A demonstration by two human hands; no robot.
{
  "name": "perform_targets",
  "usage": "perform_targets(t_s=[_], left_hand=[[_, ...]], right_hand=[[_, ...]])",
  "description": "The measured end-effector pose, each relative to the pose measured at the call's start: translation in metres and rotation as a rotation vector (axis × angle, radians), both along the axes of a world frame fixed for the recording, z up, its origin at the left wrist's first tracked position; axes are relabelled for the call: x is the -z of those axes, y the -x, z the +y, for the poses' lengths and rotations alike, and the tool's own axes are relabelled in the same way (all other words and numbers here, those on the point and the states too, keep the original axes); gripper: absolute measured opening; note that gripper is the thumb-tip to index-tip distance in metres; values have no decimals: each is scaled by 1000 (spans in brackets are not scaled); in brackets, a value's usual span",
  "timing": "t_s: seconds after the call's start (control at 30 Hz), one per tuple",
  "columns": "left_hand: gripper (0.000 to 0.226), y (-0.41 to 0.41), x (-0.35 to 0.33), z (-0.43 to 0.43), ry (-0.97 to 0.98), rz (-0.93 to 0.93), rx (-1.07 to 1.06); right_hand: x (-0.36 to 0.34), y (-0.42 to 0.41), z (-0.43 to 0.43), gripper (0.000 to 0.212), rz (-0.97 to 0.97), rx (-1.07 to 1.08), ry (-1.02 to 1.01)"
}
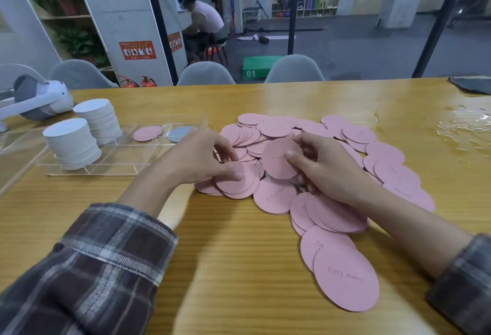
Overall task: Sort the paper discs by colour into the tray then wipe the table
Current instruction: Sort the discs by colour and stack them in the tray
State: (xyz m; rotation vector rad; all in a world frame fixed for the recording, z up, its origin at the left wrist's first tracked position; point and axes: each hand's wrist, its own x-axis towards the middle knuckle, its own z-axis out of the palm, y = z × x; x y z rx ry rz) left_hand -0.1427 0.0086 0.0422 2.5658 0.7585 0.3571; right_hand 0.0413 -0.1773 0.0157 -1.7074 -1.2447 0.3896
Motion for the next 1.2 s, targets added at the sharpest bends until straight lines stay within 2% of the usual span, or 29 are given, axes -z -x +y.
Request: perform_targets(t_s=[0.07,0.23,0.33,0.53,0.67,0.77,0.87,0.9,1.0,1.2], left_hand=[[24,1,-4,0,41,-54,-1],[18,6,-16,-3,373,-235,121],[20,-1,-11,-10,486,-364,133],[20,-19,6,-26,466,-509,89],[21,-24,12,-31,397,-524,69],[16,-21,7,-28,343,-448,84],[19,-10,1,-15,27,-206,12],[22,-6,-1,-12,-10,-130,-7],[28,0,-2,-13,45,-8,2],[31,-1,-3,-17,38,4,-4]], right_hand=[[0,0,0,8,-10,18,0],[0,-1,0,13,1,12,23],[1,1,1,19,25,-18,52],[-1,4,1,28,162,-95,50],[-4,8,0,16,113,-123,43],[-2,6,1,13,61,-98,34],[-1,2,1,13,25,-31,17],[-1,2,1,13,16,-18,12],[0,2,0,13,-15,-2,16],[-1,2,-1,13,-75,28,4]])
